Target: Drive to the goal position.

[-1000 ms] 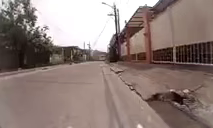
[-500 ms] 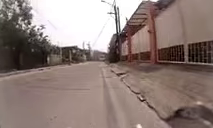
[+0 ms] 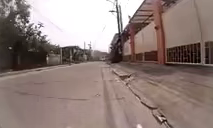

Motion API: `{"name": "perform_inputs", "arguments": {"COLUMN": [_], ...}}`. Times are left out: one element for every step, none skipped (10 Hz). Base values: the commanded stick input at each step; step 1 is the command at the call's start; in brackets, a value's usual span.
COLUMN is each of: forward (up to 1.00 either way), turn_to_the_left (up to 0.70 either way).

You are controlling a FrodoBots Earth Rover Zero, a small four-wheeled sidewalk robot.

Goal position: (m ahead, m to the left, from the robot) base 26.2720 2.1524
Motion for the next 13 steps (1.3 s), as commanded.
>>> {"name": "perform_inputs", "arguments": {"forward": [1.00,1.00,1.00,1.00,1.00,1.00,1.00,1.00,1.00,1.00,1.00,1.00,1.00], "turn_to_the_left": [0.31,0.20,0.01,0.00,0.00,0.00,0.00,0.00,0.00,0.00,0.00,0.00,0.00]}}
